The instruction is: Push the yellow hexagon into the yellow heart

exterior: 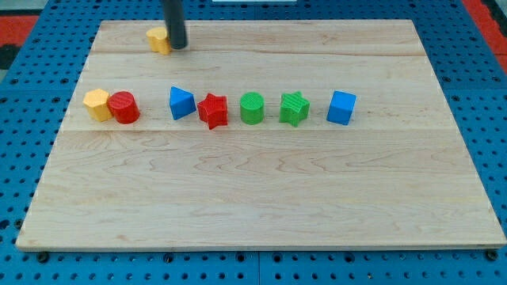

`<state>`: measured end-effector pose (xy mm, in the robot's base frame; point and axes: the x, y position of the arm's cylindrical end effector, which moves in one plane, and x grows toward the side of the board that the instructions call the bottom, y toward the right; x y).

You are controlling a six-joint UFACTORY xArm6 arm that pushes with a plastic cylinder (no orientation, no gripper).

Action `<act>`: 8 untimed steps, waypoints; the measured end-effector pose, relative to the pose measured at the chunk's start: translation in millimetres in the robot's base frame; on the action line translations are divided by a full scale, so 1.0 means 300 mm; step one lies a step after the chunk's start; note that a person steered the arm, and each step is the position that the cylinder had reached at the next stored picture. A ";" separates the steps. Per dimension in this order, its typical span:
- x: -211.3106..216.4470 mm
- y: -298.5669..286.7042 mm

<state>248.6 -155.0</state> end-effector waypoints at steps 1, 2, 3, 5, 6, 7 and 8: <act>-0.007 -0.164; 0.101 -0.161; 0.082 -0.220; 0.133 -0.378; 0.199 -0.496; 0.322 -0.499; 0.553 -0.499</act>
<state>414.5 -304.6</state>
